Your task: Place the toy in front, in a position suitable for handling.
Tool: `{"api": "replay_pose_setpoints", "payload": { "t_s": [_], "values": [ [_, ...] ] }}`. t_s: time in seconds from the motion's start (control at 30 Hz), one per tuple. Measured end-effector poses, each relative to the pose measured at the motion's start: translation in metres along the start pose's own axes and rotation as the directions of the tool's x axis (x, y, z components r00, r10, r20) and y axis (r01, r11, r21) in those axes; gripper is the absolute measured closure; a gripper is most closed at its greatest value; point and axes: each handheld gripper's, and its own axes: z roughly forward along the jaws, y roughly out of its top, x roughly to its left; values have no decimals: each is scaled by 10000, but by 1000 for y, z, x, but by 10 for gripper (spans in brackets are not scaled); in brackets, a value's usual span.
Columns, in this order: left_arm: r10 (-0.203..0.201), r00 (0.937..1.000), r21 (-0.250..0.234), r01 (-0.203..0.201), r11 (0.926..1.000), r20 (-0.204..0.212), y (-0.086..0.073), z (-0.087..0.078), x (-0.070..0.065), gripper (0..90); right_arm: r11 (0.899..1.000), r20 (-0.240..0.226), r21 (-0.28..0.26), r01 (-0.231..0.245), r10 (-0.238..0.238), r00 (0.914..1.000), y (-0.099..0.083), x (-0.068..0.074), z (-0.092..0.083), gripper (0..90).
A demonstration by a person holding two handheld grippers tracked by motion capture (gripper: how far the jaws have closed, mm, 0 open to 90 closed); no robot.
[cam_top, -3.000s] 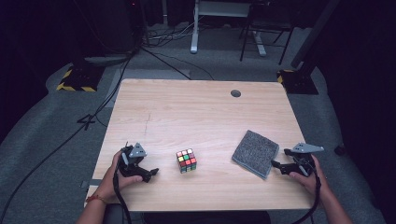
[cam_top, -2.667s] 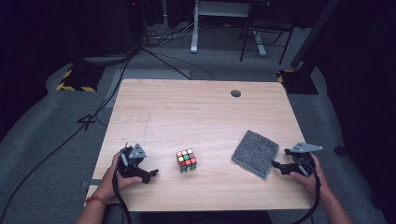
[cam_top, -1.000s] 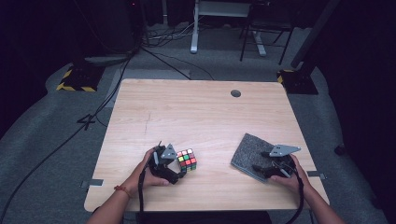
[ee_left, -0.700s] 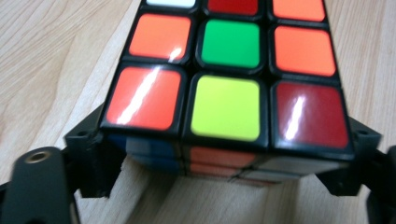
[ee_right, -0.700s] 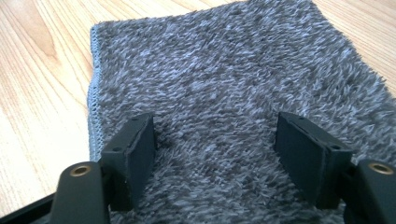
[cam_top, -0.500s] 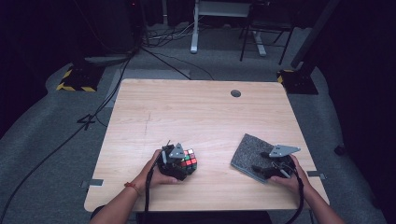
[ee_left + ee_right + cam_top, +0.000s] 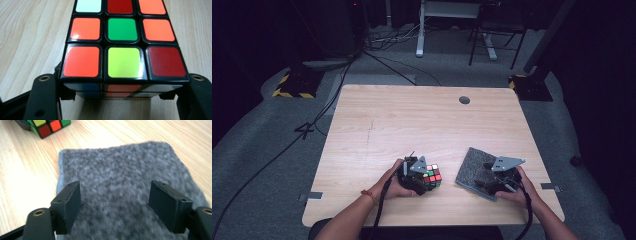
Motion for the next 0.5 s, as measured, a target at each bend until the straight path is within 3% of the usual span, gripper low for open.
{"api": "replay_pose_setpoints", "payload": {
  "t_s": [0.13,0.27,0.37,0.5],
  "values": [
    [244,9996,1,-244,9997,163,4,4,0,333,9993,209,368,47,-55,9998,3,0,12,238],
    [342,9990,29,-342,9994,271,8,8,0,333,9975,304,575,-406,389,9988,3,-12,19,189],
    [381,9989,18,-382,9993,273,13,13,1,332,9925,-43,580,-1077,1082,9941,-1,-21,21,182],
    [313,9993,31,-314,9995,206,14,14,1,315,9924,-15,392,-1167,1169,9931,-5,-24,21,189]
  ]
}}
